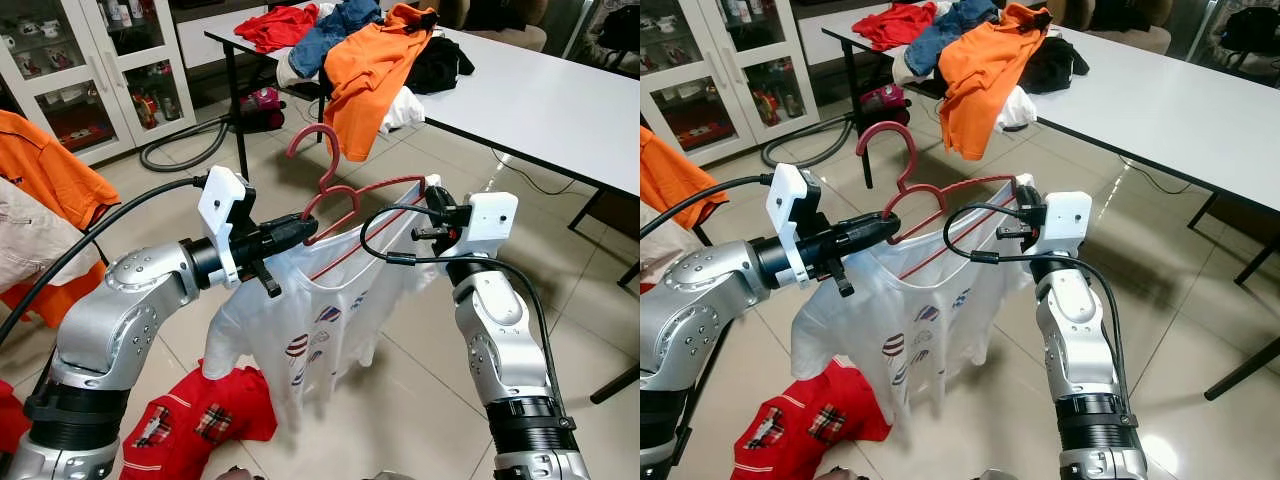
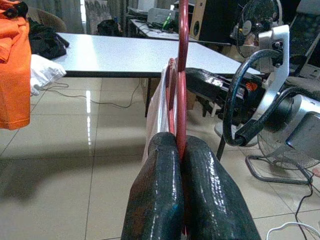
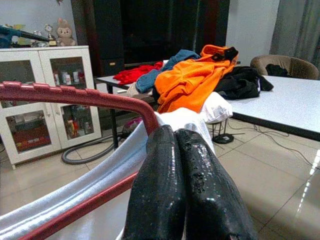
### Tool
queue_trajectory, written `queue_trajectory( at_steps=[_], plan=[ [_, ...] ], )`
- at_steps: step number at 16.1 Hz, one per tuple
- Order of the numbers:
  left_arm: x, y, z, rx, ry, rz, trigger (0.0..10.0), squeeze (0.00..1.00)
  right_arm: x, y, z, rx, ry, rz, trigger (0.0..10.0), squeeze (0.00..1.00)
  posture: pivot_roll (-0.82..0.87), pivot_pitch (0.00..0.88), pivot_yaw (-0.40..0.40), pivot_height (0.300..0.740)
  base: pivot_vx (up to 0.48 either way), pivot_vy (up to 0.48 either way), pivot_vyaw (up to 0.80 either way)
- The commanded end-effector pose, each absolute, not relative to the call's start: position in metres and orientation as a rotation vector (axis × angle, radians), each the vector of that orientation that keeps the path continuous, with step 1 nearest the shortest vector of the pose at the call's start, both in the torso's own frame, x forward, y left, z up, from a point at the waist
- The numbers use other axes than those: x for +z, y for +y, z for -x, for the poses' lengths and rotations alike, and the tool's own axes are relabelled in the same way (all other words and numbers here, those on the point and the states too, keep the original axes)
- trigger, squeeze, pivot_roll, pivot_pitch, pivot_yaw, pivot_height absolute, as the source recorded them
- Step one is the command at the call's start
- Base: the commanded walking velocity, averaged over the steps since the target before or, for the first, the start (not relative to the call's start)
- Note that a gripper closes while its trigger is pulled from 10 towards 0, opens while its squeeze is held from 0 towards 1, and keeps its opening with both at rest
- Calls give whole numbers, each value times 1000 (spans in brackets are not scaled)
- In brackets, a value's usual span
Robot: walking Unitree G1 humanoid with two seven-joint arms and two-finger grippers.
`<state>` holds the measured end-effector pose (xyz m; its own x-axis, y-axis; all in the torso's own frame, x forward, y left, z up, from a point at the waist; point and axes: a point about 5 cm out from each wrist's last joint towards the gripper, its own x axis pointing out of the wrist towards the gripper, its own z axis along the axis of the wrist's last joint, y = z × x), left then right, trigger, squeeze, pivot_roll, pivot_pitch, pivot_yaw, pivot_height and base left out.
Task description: Hang hanger
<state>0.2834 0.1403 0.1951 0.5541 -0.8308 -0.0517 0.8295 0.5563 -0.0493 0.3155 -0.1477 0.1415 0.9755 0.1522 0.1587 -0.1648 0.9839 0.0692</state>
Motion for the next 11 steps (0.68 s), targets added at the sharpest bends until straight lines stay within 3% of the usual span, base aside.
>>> queue_trajectory(
  at_steps=[1, 6, 11],
  plan=[
    [207, 142, -285, -984, 20, 9, 0, 0, 145, -149, -319, 160, -164, -92, 0, 0, -99, 0, -8, 740, 0, 0, 0],
    [206, 143, -284, -987, 32, -24, 0, 0, 149, -149, -320, 166, -174, -129, 0, 0, -98, 0, -6, 740, 0, 0, 0],
    [202, 147, -289, -958, 59, -104, 0, 0, 179, -129, -311, 263, -297, -145, 0, 0, -106, 0, 1, 740, 0, 0, 0]
  ],
)
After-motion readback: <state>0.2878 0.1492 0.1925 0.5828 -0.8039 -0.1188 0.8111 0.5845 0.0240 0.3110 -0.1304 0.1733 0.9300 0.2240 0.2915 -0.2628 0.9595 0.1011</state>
